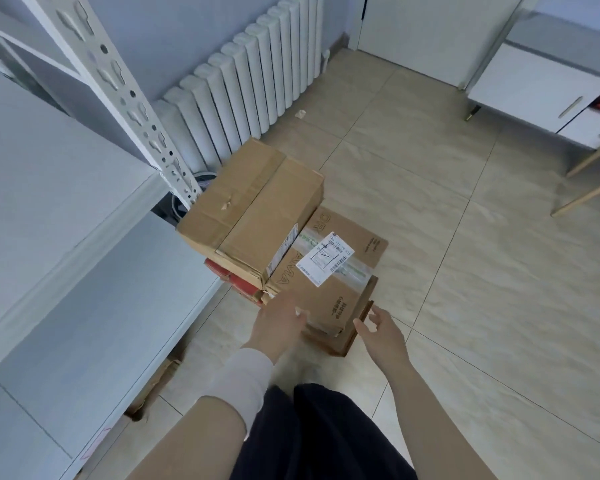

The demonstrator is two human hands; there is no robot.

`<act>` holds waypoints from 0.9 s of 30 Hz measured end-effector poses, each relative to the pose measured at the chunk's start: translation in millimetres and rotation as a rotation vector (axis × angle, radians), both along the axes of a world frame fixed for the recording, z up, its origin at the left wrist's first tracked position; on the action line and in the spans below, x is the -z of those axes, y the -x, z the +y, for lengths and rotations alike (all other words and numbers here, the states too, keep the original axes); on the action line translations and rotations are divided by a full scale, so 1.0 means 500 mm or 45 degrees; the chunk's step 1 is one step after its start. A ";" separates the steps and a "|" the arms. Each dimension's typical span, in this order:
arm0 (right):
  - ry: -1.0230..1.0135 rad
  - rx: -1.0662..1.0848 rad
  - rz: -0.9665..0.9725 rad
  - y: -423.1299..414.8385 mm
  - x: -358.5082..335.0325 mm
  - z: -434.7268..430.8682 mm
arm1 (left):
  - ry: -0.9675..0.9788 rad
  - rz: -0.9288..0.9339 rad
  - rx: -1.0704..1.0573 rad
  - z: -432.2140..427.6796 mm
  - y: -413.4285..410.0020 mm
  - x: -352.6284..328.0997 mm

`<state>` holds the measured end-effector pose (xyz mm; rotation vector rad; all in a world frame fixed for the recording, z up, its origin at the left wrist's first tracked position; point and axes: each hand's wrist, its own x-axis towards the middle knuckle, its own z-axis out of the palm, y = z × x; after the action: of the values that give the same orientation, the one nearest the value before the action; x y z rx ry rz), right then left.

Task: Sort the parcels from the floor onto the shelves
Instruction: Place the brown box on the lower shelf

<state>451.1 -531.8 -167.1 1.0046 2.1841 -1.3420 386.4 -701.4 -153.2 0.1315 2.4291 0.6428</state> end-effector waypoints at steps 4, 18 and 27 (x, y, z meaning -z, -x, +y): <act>0.120 0.210 -0.081 0.024 0.037 0.005 | 0.034 -0.052 0.012 0.016 0.069 0.041; 0.249 0.602 -0.156 0.116 0.229 -0.018 | 0.093 0.059 -0.044 0.046 0.159 0.228; 0.184 0.759 -0.160 0.103 0.240 0.012 | -0.065 0.063 -0.279 0.063 0.166 0.228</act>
<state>399.4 -525.8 -287.2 1.7111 1.7260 -1.5949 303.5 -669.9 -267.4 -0.1013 2.4965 0.8073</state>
